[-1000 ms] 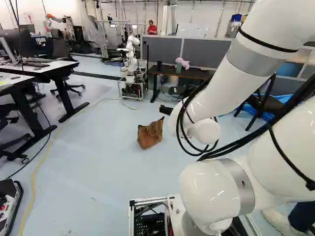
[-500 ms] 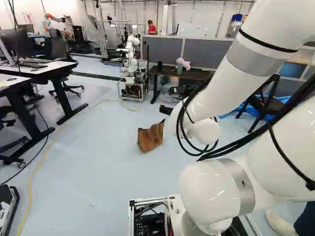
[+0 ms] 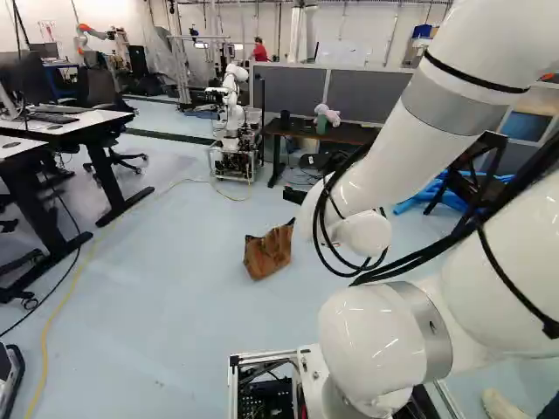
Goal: Pick up the bag on the ground and place it on the table
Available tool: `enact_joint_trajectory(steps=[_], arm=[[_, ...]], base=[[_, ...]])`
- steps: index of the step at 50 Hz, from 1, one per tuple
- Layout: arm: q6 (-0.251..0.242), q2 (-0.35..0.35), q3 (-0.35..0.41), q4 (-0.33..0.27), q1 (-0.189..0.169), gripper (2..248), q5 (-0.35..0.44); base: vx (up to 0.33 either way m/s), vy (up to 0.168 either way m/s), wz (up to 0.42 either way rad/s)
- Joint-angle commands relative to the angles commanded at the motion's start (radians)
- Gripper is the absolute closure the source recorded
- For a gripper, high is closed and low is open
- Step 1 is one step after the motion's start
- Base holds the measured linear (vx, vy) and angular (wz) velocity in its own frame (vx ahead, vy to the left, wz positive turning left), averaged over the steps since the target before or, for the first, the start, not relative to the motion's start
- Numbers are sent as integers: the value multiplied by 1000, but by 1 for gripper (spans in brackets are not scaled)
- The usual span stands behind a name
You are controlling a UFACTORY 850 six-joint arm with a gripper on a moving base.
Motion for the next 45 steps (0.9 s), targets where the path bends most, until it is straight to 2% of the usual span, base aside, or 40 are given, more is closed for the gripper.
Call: enact_joint_trajectory(steps=[10,45], arm=[[0,0,0,0,0,3,0],[0,0,0,0,0,3,0]], base=[[141,8,33],[140,33,151]])
